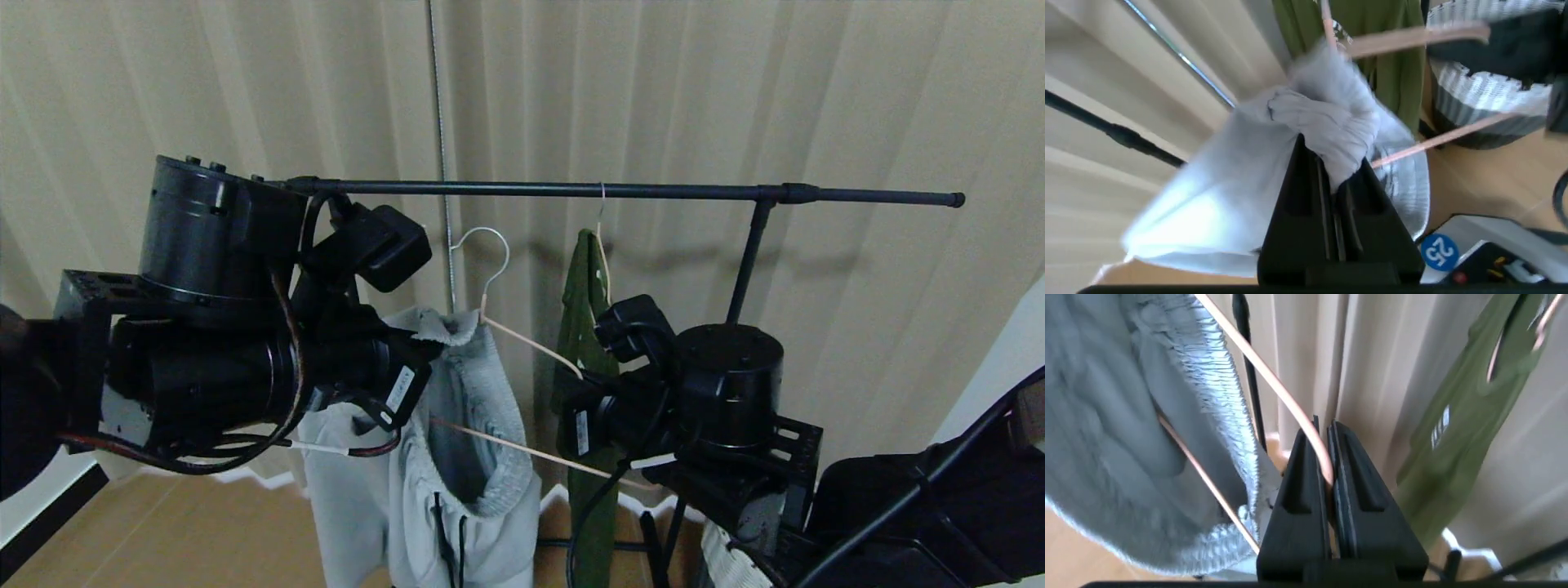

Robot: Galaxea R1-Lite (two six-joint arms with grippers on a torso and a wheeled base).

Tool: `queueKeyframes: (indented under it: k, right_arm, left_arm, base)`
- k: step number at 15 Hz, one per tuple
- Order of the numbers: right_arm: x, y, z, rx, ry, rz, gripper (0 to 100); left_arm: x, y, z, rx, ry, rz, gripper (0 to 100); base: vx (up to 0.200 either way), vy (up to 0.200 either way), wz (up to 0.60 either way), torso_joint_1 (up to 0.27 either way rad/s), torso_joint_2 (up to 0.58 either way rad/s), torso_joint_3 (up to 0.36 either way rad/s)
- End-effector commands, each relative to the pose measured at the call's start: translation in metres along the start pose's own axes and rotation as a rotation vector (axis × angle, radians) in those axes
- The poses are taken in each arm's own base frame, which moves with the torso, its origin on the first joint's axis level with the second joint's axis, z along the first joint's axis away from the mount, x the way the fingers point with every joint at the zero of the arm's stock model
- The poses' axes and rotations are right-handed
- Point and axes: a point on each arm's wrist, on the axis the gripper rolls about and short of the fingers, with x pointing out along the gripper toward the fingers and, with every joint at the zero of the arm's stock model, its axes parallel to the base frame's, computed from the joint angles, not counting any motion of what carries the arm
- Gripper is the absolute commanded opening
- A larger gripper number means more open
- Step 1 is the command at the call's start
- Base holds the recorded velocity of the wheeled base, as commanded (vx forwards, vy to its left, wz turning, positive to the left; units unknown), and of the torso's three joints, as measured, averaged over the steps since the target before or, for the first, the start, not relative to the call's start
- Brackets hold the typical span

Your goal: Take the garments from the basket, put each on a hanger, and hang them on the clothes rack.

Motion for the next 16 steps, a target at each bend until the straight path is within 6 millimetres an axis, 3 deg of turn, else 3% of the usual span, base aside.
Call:
queueKeyframes:
  k: [1,6,7,14,16]
  right_arm:
    - [-0.001,-0.001,0.003,0.007,-0.016,-0.001,0]
    - [-0.005,-0.005,0.011,0.024,-0.069,-0.004,0]
    - [-0.006,-0.005,0.013,0.027,-0.079,-0.002,0]
    - [-0.015,-0.010,0.018,0.039,-0.119,-0.006,0]
    - [-0.016,-0.027,0.022,0.042,-0.122,-0.050,0]
  left_arm:
    - [-0.005,-0.002,-0.011,0.011,0.021,-0.005,0]
    - [-0.010,-0.004,-0.019,0.014,0.037,-0.010,0]
    - [-0.010,-0.004,-0.020,0.013,0.036,-0.011,100]
    - [-0.015,-0.008,-0.038,0.000,-0.041,0.008,100]
    - [-0.022,-0.009,-0.047,-0.008,-0.101,0.025,100]
  base:
    - [0.000,0.000,0.00,0.000,0.00,0.000]
    - [0.000,0.000,0.00,0.000,0.00,0.000]
    - [0.000,0.000,0.00,0.000,0.00,0.000]
    - [0.000,0.000,0.00,0.000,0.00,0.000]
    - [0.000,0.000,0.00,0.000,0.00,0.000]
